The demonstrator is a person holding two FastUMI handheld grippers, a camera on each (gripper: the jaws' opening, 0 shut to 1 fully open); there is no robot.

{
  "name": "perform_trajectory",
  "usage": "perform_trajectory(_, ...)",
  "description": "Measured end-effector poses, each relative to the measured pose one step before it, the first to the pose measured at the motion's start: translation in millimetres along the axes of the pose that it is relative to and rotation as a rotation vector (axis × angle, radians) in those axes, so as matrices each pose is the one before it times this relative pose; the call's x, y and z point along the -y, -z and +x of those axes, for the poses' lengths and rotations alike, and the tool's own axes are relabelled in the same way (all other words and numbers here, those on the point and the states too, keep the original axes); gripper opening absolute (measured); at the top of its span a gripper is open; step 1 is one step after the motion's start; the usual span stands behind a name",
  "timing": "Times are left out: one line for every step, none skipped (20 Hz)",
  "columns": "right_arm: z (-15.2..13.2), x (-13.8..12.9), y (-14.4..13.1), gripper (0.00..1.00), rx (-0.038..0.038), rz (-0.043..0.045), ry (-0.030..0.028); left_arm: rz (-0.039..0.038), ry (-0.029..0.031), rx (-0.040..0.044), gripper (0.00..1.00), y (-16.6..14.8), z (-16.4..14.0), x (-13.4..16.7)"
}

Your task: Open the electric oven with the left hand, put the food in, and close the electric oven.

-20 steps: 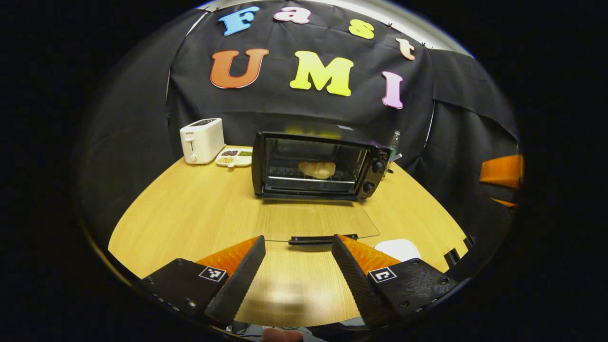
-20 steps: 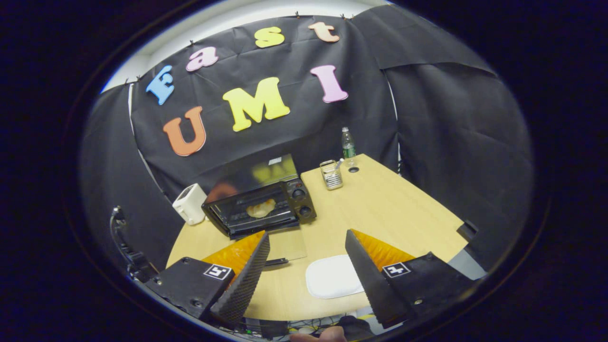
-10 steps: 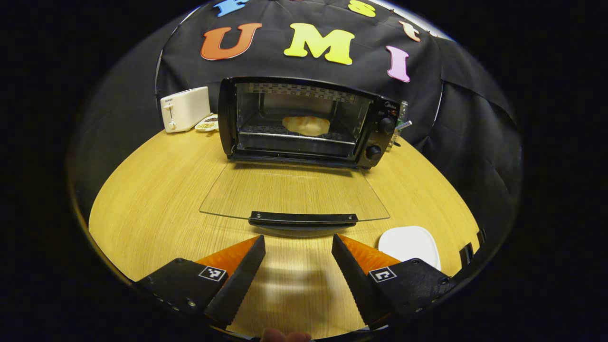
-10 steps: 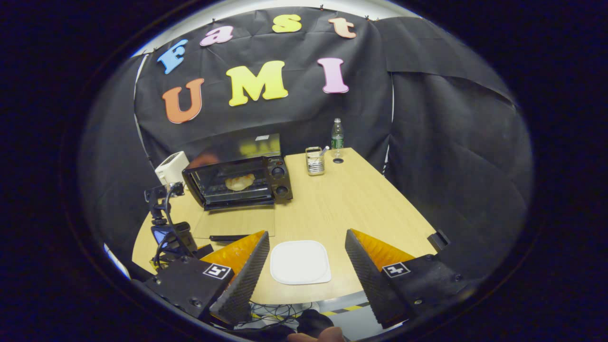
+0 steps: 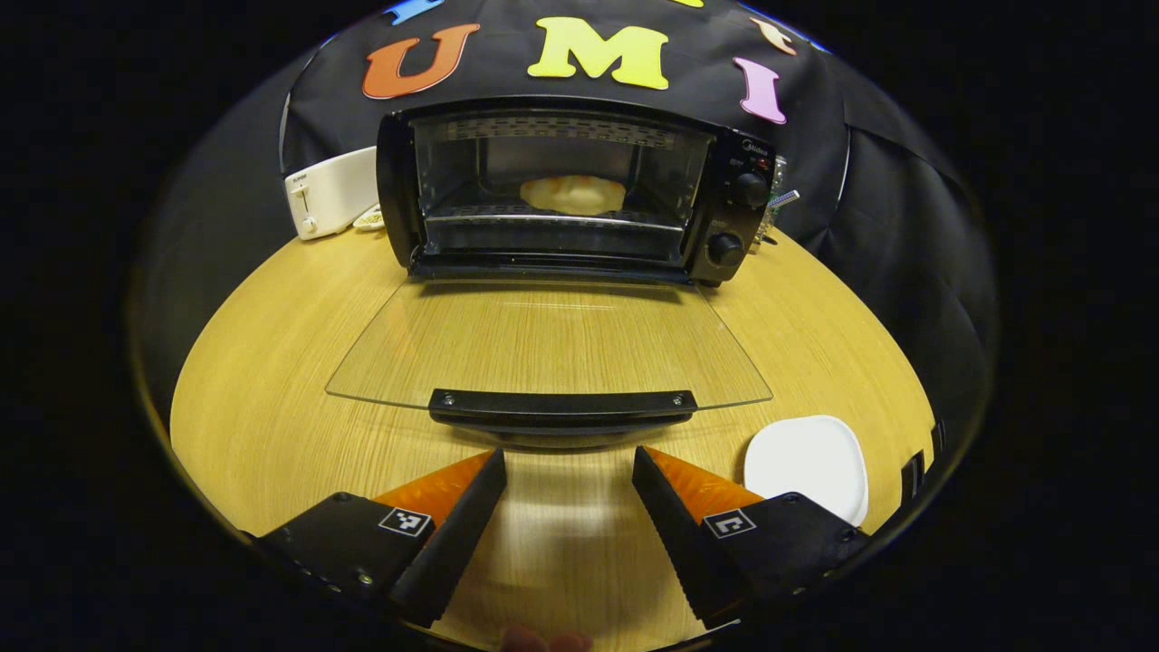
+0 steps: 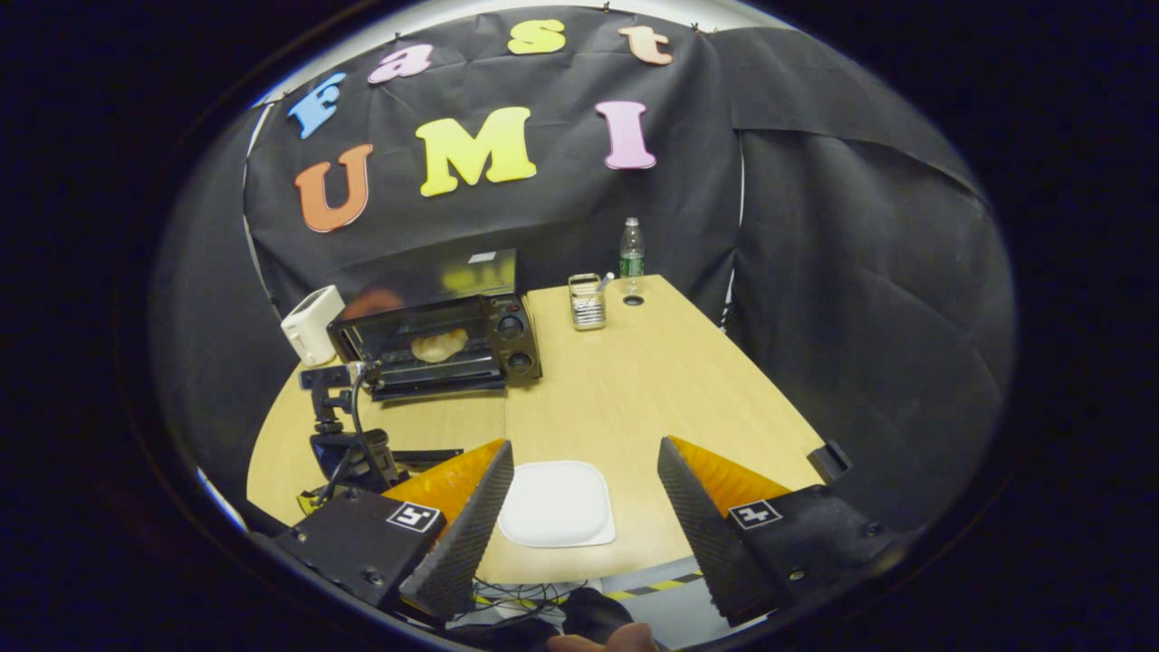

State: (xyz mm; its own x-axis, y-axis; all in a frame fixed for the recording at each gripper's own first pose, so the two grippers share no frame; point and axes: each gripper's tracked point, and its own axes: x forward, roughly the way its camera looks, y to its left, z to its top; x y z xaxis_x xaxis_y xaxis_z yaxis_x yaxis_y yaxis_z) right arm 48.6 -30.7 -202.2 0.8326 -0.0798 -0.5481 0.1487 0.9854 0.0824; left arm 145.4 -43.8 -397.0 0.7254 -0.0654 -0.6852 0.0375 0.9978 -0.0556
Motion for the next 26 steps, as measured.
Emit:
perform_trajectory(0.41,0.17,-0.24,0.97,-0.00277,0.00005,-0.00038,0.00854,-0.00538,0.00443,0.94,-3.43,2.98,-1.30)
perform_trajectory(1.88,0.14,-0.10,0.97,-0.00118,-0.00008,-0.00083,0.00579,-0.00495,0.00540,0.94,-3.02,0.78,-1.00)
perform_trajectory(0.41,0.11,-1.42,0.97,0.00152,0.00143,-0.00109,-0.00777,-0.00008,-0.00632,0.93,1.57,0.88,0.40)
perform_trajectory(0.67,-0.30,0.19,0.97,-0.00163,0.00004,-0.00019,-0.00604,0.00605,0.00094,0.93,-1.18,-0.79,0.19)
perform_trajectory(0.68,0.04,-0.15,0.97,-0.00278,0.00017,0.00138,-0.01017,0.00622,-0.00066,0.93,-2.40,-1.47,0.84)
perform_trajectory(-0.10,-0.08,-1.26,0.97,-0.00038,0.00312,0.00091,-0.00077,0.00476,0.00109,0.93,-2.20,-2.20,0.91)
perform_trajectory(-0.45,-0.32,-0.26,0.97,-0.00016,0.00421,0.00109,0.00153,0.00197,0.00193,0.93,-2.77,-2.86,0.91)
perform_trajectory(0.07,-0.27,0.25,0.97,0.00004,0.00362,0.00000,0.00256,0.00029,0.00848,0.92,-4.65,-3.63,1.00)
perform_trajectory(-1.08,-0.96,0.71,0.97,-0.00402,0.00477,-0.00107,0.00231,-0.00001,0.01289,0.93,-5.56,-4.61,-0.15)
perform_trajectory(-0.70,-1.32,0.59,0.97,-0.00033,0.00399,-0.00256,0.00248,-0.00057,0.01638,0.93,-7.93,-4.91,-0.47)
perform_trajectory(-1.41,-1.50,-0.34,0.97,0.00207,0.00431,-0.00351,0.00043,0.00017,0.02184,0.93,-10.49,-5.18,0.24)
perform_trajectory(-0.15,-0.66,0.52,0.97,0.00211,0.00360,-0.00283,0.00129,-0.00051,0.02323,0.93,-12.00,-4.78,1.22)
perform_trajectory(-0.37,-0.93,-0.47,0.97,0.00168,0.00612,-0.00283,0.00464,0.00252,0.02448,0.94,-12.07,-4.17,0.36)
perform_trajectory(-0.41,-0.34,0.05,0.97,-0.00113,0.00970,-0.00395,0.01078,0.00738,0.02761,0.93,-14.36,-2.77,1.83)
perform_trajectory(-0.49,-0.93,0.23,0.97,-0.00402,0.01226,-0.00745,0.01490,-0.00592,0.02879,0.94,-15.02,-2.84,-1.83)
perform_trajectory(-5.66,-1.76,2.70,1.00,-0.00049,0.01288,-0.00914,0.01174,-0.00925,0.02965,0.96,-18.02,0.80,-2.38)
perform_trajectory(0.16,-1.14,-2.00,1.00,0.00133,0.00867,-0.00796,0.00236,-0.00622,0.02426,0.96,-15.79,3.72,-3.43)
perform_trajectory(-0.29,1.49,-4.13,0.97,0.00703,0.00529,-0.00598,-0.00481,-0.00481,0.01777,0.96,-13.74,4.96,-1.37)
perform_trajectory(-0.38,0.44,-7.16,0.97,0.01179,0.00139,-0.00584,-0.00179,-0.00928,0.01682,0.95,-12.41,4.00,-1.38)
perform_trajectory(-0.91,1.22,-8.50,0.97,0.01753,-0.00390,-0.00478,0.00303,-0.01039,0.02148,0.95,-13.10,3.31,-1.45)
perform_trajectory(0.17,1.75,-9.93,0.97,0.01995,-0.00943,-0.00462,0.00221,-0.00745,0.02242,0.96,-16.48,4.00,-1.62)
perform_trajectory(0.82,0.73,-10.45,0.97,0.02415,-0.01401,-0.00421,-0.00167,-0.00588,0.01593,0.95,-7.00,-0.81,-0.57)
perform_trajectory(1.00,1.07,-11.60,0.97,0.02652,-0.01626,-0.00691,-0.00516,-0.00219,0.01610,0.95,-9.47,-0.46,0.04)
perform_trajectory(2.27,0.51,-11.89,0.98,0.03007,-0.01911,-0.00730,-0.00728,-0.00054,0.02133,0.94,-11.26,-3.24,0.41)
perform_trajectory(3.86,-0.19,-12.68,1.00,0.02872,-0.01903,-0.01043,-0.00827,0.00148,0.02240,0.94,-10.84,-3.31,1.23)
perform_trajectory(3.70,-2.10,-11.05,1.00,0.02533,-0.01628,-0.01578,-0.00674,0.00288,0.01858,0.94,-9.16,-4.25,1.08)
